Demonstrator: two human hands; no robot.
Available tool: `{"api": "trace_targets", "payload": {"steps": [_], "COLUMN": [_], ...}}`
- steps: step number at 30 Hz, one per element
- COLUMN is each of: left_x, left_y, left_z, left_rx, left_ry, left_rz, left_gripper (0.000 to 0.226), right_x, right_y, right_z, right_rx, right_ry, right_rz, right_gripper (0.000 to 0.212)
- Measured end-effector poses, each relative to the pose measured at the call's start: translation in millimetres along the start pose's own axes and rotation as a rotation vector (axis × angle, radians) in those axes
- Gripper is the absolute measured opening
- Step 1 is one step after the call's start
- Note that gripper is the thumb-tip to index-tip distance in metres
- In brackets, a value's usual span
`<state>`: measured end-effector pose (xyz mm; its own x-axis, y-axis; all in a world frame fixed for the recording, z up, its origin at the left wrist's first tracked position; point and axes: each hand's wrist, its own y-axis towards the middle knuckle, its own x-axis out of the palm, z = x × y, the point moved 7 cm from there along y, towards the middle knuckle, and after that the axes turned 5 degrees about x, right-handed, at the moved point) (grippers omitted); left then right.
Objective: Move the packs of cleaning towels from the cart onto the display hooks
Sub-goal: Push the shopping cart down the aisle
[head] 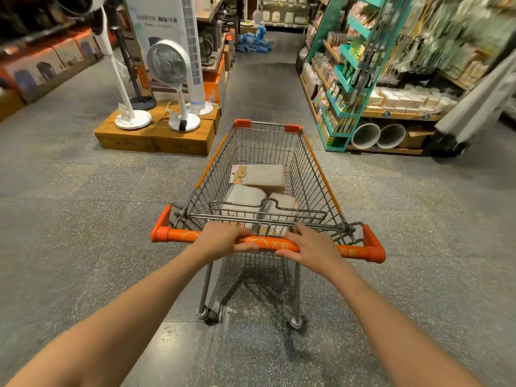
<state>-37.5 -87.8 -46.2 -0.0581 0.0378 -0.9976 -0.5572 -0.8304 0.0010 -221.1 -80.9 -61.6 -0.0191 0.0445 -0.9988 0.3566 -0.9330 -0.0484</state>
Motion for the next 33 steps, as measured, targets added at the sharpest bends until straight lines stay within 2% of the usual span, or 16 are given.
{"api": "trace_targets", "payload": {"steps": [2, 11, 19, 27, 33], "left_x": [2, 9, 7, 7, 0], "left_y": [4, 38, 78, 139, 195], "left_z": [-2, -18, -59, -107, -157], "left_rx": [0.038, 0.012, -0.043, -0.060, -0.053], "left_ry": [0.069, 0.142, 0.148, 0.077, 0.070], "left_rz": [0.045, 0.145, 0.140, 0.085, 0.134], "left_gripper": [0.091, 0.082, 0.085, 0.066, 0.068], "right_x": [2, 5, 0, -13, -17], "right_y": [3, 33, 84, 159, 236], "right_z": [3, 25, 32, 50, 69], "right_rx": [0.010, 0.053, 0.013, -0.025, -0.023], "right_ry": [-0.021, -0.020, -0.010, 0.031, 0.008], "right_rz": [0.054, 0.169, 0.232, 0.256, 0.260], "right_gripper": [0.081, 0.071, 0.073, 0.077, 0.067]}}
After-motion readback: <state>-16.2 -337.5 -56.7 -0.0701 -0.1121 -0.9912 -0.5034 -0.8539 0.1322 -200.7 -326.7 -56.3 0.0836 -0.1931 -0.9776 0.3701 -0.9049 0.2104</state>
